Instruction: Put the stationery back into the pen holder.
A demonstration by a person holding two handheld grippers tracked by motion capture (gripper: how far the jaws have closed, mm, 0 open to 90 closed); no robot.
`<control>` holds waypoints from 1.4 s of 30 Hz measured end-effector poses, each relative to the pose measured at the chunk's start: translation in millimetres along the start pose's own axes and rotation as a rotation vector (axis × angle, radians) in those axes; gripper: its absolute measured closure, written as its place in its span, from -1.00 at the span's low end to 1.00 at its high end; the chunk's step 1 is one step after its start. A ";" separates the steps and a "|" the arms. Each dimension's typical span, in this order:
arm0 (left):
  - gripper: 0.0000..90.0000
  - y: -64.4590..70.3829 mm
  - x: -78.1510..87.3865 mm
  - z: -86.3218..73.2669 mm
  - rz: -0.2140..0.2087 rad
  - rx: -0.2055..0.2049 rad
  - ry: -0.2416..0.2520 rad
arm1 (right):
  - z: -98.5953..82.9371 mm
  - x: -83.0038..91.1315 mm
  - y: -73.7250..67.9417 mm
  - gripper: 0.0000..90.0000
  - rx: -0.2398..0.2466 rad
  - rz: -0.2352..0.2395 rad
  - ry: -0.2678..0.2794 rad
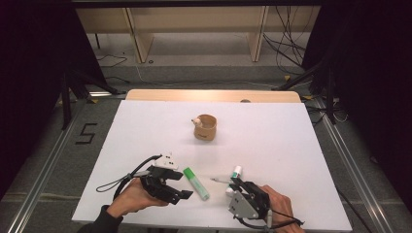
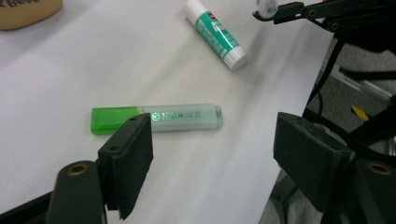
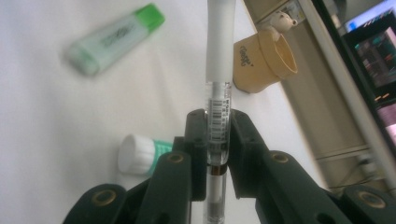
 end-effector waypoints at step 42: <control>-0.56 -26.0 -6.0 -47.3 0.173 0.161 0.332 | 4.7 -35.3 75.4 0.77 -0.806 0.453 0.257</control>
Point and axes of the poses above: each handheld gripper's, and its own axes: x roughly backward along the jaws, z roughly out of its top, y roughly to its right, the point moved 3 cm from there along -x, roughly forward along the jaws, and after that the axes turned 13 degrees about -y, right-handed, at the moved point
